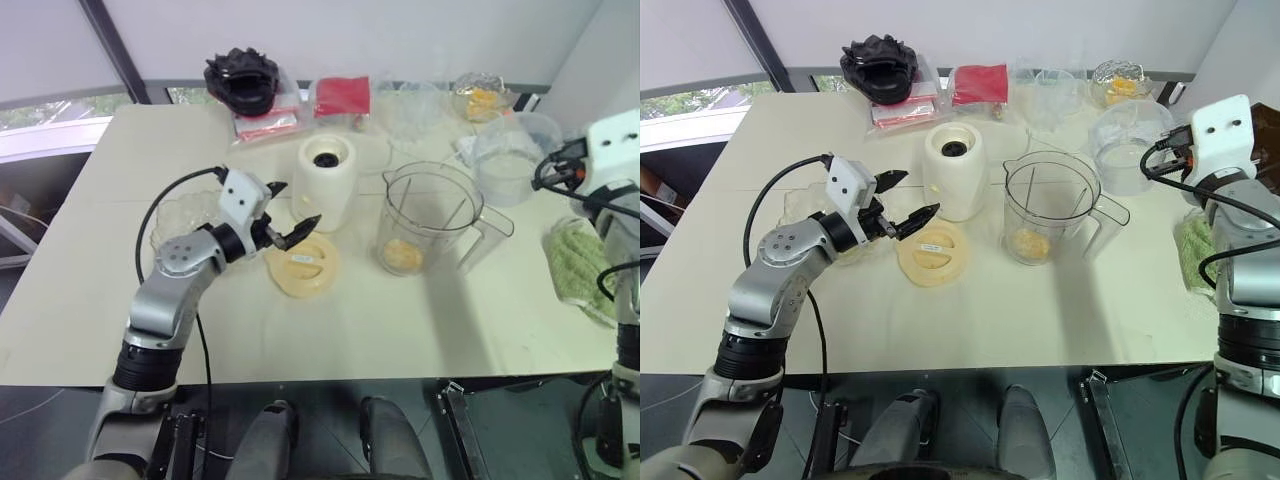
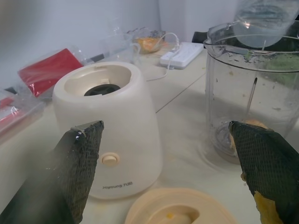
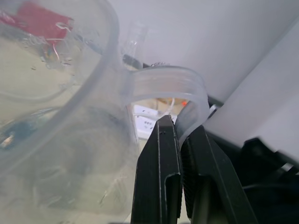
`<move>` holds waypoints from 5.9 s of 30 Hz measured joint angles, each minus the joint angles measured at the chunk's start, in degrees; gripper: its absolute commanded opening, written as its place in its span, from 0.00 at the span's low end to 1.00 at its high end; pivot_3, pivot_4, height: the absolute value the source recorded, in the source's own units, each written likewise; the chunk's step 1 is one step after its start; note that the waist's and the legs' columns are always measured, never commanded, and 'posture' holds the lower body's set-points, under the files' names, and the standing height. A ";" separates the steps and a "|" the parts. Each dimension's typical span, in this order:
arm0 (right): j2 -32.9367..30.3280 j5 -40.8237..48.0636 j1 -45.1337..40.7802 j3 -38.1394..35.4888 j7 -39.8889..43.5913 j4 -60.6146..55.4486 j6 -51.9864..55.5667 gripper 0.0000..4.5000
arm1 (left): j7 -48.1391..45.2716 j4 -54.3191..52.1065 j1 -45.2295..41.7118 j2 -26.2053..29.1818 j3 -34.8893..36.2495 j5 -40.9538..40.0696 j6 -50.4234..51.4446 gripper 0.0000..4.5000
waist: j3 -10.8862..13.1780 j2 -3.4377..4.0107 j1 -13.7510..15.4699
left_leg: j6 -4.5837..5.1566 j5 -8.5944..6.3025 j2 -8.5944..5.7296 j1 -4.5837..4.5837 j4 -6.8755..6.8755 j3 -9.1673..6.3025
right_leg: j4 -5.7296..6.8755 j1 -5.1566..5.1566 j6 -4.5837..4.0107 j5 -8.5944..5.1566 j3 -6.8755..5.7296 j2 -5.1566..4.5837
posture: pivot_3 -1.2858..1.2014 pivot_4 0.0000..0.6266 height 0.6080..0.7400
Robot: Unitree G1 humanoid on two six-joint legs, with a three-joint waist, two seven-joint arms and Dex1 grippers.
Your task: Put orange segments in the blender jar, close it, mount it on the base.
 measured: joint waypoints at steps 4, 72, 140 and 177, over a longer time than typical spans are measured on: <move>-0.36 -2.19 0.31 0.72 1.14 0.00 -2.72 0.01 | 0.00 0.01 -0.06 -0.02 -0.02 0.01 0.00 1.00 | 0.00 0.00 0.01 | 0.00 0.00 0.00 0.00 0.01 0.00 | 0.02 -0.01 0.00 0.00 0.00 0.00 | 0.52 0.24 1.00; -6.29 -21.05 -0.68 4.60 5.58 9.40 -32.12 0.01 | 0.06 0.52 -0.37 -0.67 -0.03 0.08 -0.12 1.00 | -0.02 -0.01 -0.14 | -0.02 0.01 0.01 0.04 0.24 0.06 | 0.23 0.01 -0.05 0.04 0.03 0.00 | 0.52 0.24 1.00; 13.84 5.43 -2.84 -15.77 -14.12 42.46 -12.17 0.01 | 0.97 -1.59 1.13 1.43 0.16 1.30 0.44 1.00 | -0.08 -0.02 -0.35 | -0.03 0.03 -0.01 0.11 0.29 0.11 | 0.65 -0.10 -0.09 0.08 0.11 0.01 | 0.52 0.24 1.00; 14.11 14.44 18.97 -16.56 -13.39 -2.34 17.09 0.65 | 0.19 -0.94 1.10 1.50 0.05 1.29 0.12 1.00 | -0.10 0.00 -0.01 | -0.03 0.03 0.01 0.14 0.35 0.09 | 0.71 -0.07 -0.09 0.07 0.14 0.02 | 0.52 0.24 1.00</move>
